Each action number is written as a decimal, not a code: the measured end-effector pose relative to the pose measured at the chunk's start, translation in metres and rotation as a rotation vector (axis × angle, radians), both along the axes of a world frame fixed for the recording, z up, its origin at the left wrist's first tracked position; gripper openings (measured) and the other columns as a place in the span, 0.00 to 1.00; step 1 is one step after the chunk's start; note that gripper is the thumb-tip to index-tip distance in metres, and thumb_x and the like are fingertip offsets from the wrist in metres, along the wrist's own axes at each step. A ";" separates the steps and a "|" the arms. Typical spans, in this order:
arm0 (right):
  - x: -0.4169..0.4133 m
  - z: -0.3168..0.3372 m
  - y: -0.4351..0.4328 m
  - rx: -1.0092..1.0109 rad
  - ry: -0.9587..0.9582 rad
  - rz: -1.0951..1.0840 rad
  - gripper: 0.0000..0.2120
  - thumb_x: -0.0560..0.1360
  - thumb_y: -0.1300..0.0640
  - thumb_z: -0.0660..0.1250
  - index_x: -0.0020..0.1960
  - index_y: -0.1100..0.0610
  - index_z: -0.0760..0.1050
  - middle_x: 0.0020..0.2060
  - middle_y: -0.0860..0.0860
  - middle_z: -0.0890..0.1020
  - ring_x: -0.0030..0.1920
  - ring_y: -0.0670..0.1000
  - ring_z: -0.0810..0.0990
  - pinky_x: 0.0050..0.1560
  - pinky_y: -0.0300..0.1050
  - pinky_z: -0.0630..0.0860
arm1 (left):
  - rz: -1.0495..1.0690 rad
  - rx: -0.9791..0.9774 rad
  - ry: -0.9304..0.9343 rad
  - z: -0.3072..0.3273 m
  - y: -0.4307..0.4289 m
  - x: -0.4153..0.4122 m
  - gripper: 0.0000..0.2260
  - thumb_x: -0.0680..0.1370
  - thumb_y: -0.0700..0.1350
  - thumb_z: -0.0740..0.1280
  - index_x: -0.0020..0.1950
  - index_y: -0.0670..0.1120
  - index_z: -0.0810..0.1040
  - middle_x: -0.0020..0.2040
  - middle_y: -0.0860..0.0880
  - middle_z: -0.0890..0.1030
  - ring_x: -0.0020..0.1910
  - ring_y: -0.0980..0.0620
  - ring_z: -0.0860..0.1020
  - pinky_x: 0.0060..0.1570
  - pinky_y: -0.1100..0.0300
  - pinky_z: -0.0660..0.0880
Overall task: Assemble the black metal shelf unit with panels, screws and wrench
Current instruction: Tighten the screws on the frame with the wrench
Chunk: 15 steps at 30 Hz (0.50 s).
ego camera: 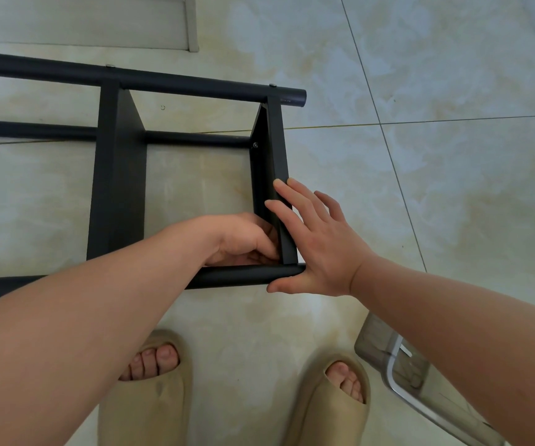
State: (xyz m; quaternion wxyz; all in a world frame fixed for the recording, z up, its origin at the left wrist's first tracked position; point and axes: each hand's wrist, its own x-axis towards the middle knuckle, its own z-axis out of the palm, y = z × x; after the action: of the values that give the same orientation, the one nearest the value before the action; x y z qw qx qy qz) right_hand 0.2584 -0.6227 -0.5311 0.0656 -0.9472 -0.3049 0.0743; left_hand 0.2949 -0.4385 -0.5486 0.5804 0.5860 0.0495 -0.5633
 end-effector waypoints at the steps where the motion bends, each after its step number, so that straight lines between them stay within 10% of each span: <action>1: 0.000 0.000 0.000 -0.002 0.001 0.000 0.55 0.66 0.20 0.58 0.79 0.58 0.60 0.81 0.56 0.55 0.82 0.57 0.51 0.77 0.64 0.56 | 0.007 -0.006 0.005 -0.001 0.000 0.000 0.09 0.75 0.27 0.63 0.46 0.39 0.78 0.39 0.41 0.81 0.40 0.45 0.82 0.42 0.55 0.79; 15: 0.000 -0.001 0.000 0.003 -0.004 0.005 0.55 0.66 0.20 0.58 0.79 0.59 0.60 0.81 0.56 0.55 0.82 0.57 0.51 0.77 0.64 0.56 | -0.014 0.032 -0.044 -0.006 -0.001 -0.003 0.06 0.75 0.30 0.66 0.47 0.38 0.80 0.43 0.39 0.81 0.44 0.43 0.82 0.50 0.51 0.78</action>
State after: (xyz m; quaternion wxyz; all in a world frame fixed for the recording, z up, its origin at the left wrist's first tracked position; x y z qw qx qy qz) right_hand 0.2583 -0.6228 -0.5318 0.0663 -0.9465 -0.3075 0.0719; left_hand 0.2917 -0.4392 -0.5542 0.5680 0.6078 0.0416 -0.5534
